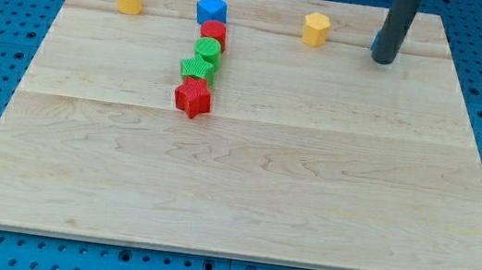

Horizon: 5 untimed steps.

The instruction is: Slide your arm parallel to the right of the green circle

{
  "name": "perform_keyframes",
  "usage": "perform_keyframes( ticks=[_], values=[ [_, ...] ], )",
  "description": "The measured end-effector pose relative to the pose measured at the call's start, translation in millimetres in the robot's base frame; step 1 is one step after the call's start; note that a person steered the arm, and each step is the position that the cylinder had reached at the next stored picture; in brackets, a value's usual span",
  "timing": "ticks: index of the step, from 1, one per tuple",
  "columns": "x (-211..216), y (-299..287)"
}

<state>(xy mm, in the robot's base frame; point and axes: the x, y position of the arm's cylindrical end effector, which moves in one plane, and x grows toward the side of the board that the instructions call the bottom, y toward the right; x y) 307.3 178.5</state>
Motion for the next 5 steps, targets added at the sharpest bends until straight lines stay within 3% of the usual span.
perform_keyframes(
  ticks=[5],
  values=[
    [11.9, -10.9]
  ],
)
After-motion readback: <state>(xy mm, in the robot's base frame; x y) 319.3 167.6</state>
